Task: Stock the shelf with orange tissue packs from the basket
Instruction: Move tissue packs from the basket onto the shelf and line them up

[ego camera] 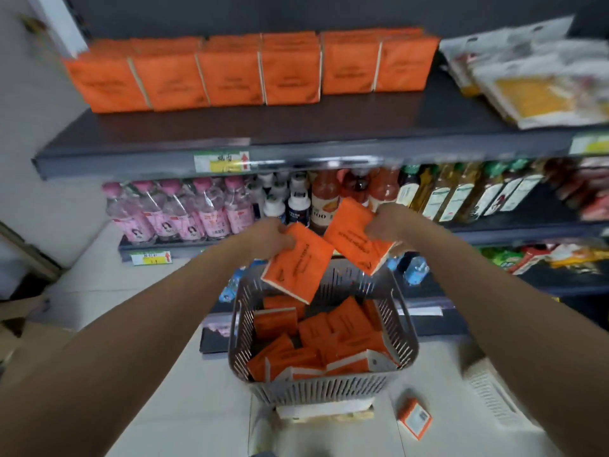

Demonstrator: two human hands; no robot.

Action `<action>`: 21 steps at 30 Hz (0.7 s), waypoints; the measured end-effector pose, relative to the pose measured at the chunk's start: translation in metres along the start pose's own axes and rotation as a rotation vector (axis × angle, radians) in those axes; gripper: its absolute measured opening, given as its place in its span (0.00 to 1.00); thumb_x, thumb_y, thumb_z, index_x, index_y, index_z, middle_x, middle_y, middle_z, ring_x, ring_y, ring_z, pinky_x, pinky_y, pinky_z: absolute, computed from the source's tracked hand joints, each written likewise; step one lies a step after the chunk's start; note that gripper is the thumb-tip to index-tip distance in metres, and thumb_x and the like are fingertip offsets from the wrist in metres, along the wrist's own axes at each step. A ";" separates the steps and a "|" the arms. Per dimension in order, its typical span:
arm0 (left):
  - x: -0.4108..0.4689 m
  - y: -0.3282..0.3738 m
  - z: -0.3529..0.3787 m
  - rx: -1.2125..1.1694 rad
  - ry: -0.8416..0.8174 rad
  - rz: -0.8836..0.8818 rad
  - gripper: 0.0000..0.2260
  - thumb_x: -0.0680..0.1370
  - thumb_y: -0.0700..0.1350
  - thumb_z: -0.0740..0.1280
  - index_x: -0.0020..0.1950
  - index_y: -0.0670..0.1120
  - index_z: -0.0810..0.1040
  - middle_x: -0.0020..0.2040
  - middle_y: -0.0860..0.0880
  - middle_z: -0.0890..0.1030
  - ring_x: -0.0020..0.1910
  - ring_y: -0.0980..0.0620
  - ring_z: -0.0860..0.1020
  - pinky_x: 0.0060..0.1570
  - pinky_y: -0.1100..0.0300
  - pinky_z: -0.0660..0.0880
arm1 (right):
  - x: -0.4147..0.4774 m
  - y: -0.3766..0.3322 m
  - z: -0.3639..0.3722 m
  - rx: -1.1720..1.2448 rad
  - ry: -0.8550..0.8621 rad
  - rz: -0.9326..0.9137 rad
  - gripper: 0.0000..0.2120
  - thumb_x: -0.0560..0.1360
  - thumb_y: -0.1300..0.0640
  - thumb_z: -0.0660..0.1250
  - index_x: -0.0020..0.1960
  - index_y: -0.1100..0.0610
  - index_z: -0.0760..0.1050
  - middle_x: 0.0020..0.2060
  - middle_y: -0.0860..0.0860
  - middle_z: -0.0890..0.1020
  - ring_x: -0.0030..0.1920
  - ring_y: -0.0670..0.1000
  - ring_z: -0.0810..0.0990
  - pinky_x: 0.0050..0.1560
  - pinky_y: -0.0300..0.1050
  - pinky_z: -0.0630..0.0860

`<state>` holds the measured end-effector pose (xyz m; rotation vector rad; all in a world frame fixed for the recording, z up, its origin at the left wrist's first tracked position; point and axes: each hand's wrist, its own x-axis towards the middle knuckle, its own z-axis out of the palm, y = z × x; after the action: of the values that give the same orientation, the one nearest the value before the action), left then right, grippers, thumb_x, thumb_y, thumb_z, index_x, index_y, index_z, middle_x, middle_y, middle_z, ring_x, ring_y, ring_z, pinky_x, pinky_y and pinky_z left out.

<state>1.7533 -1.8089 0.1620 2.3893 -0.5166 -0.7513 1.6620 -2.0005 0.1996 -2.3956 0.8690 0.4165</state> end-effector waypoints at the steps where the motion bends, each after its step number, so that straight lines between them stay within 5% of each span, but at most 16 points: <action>1: -0.007 0.010 -0.009 0.008 0.022 0.021 0.16 0.77 0.45 0.64 0.63 0.39 0.73 0.58 0.41 0.78 0.55 0.44 0.77 0.57 0.52 0.75 | -0.007 -0.005 -0.011 0.011 0.037 -0.030 0.13 0.76 0.60 0.59 0.59 0.63 0.72 0.52 0.58 0.78 0.50 0.58 0.80 0.54 0.54 0.80; 7: -0.033 0.062 -0.061 -0.096 0.184 0.167 0.07 0.77 0.45 0.64 0.53 0.44 0.70 0.43 0.46 0.77 0.39 0.49 0.75 0.34 0.60 0.71 | -0.034 -0.030 -0.071 0.190 0.199 -0.116 0.18 0.76 0.60 0.61 0.65 0.61 0.69 0.55 0.57 0.76 0.51 0.58 0.77 0.41 0.48 0.79; 13: -0.022 0.095 -0.111 -0.248 0.369 0.305 0.10 0.78 0.41 0.62 0.51 0.46 0.60 0.40 0.47 0.70 0.35 0.50 0.71 0.36 0.55 0.72 | -0.034 -0.051 -0.113 0.220 0.443 -0.206 0.15 0.76 0.58 0.60 0.60 0.62 0.72 0.52 0.58 0.78 0.50 0.60 0.80 0.48 0.54 0.82; 16: -0.011 0.110 -0.131 -0.230 0.397 0.412 0.08 0.78 0.36 0.59 0.49 0.48 0.62 0.36 0.47 0.70 0.30 0.52 0.68 0.26 0.61 0.67 | -0.023 -0.059 -0.131 0.192 0.574 -0.223 0.10 0.75 0.56 0.60 0.52 0.61 0.72 0.49 0.59 0.79 0.47 0.59 0.79 0.42 0.49 0.76; 21: 0.015 0.136 -0.157 -0.152 0.396 0.565 0.16 0.75 0.30 0.54 0.38 0.51 0.69 0.29 0.47 0.67 0.24 0.52 0.65 0.19 0.66 0.66 | -0.002 -0.066 -0.160 0.158 0.744 -0.174 0.14 0.74 0.60 0.60 0.58 0.63 0.71 0.56 0.62 0.78 0.56 0.63 0.77 0.47 0.47 0.70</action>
<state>1.8365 -1.8566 0.3471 2.0229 -0.8707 -0.0626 1.7199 -2.0523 0.3549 -2.4535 0.9284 -0.6319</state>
